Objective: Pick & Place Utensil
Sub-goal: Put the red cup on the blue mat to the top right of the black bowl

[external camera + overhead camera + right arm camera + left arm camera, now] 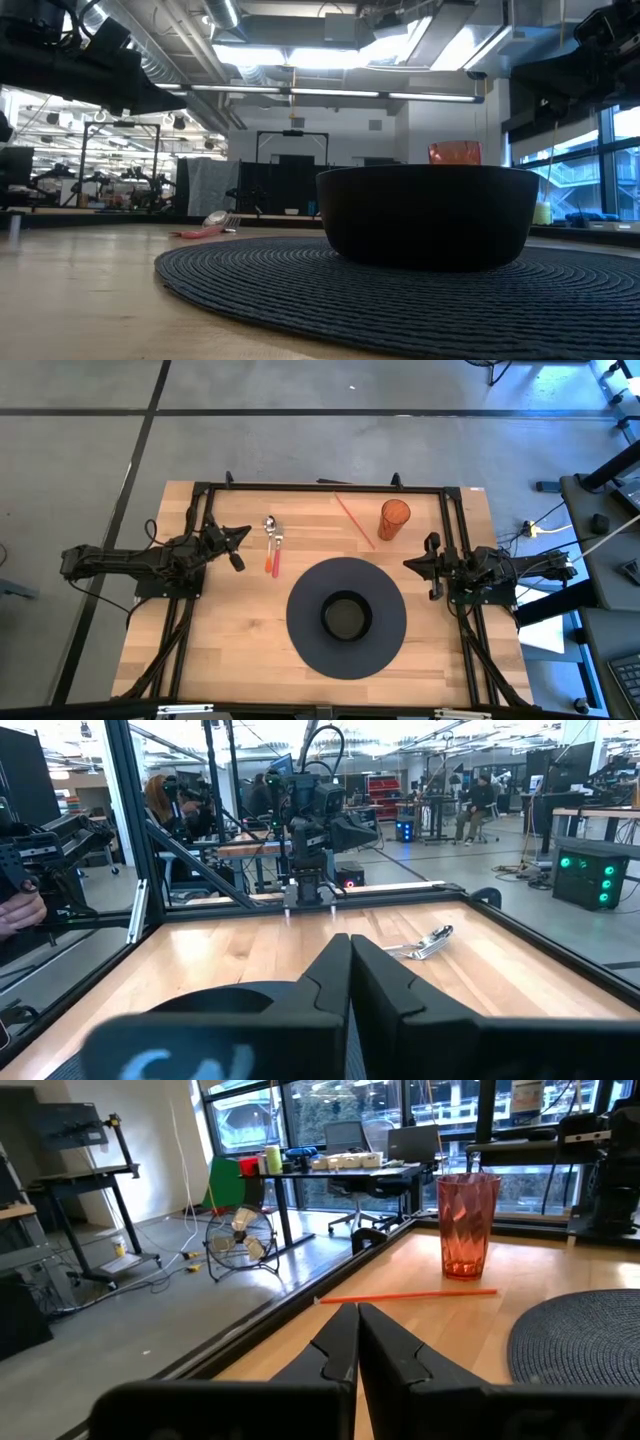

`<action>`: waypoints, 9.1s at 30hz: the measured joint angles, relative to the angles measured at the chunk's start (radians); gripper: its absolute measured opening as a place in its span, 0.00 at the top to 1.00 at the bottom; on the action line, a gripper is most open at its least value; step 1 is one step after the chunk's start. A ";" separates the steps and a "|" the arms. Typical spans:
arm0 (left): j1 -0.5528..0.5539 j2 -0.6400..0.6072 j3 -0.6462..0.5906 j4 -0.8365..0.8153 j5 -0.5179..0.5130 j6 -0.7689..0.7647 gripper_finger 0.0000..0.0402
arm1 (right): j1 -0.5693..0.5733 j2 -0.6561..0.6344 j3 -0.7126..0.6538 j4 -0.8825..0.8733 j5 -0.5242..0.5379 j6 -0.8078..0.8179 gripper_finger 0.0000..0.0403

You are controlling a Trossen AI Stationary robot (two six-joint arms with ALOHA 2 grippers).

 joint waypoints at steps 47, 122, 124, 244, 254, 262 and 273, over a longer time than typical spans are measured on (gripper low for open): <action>0.000 0.000 0.000 -0.001 0.000 0.000 0.98 | 0.000 0.000 0.000 0.024 0.025 0.000 0.97; 0.000 0.000 0.000 -0.031 0.000 -0.002 0.99 | -0.450 1.173 1.214 -1.106 0.019 0.107 0.39; 0.000 0.000 0.000 -0.031 0.000 -0.001 0.99 | -0.507 1.173 1.214 -1.107 -0.022 0.151 0.40; 0.000 0.000 0.000 -0.047 0.000 -0.018 0.99 | 0.188 1.452 1.261 -1.255 -0.133 0.445 0.97; 0.000 0.000 0.000 -0.047 0.000 -0.018 0.99 | 0.188 1.455 1.261 -1.255 -0.133 0.462 0.97; 0.000 0.000 0.000 -0.051 0.000 -0.018 0.99 | 0.188 1.508 1.261 -1.260 -0.132 0.443 0.97; 0.000 0.000 0.000 -0.054 0.000 -0.018 0.99 | 0.188 1.535 1.261 -1.252 -0.138 0.415 0.91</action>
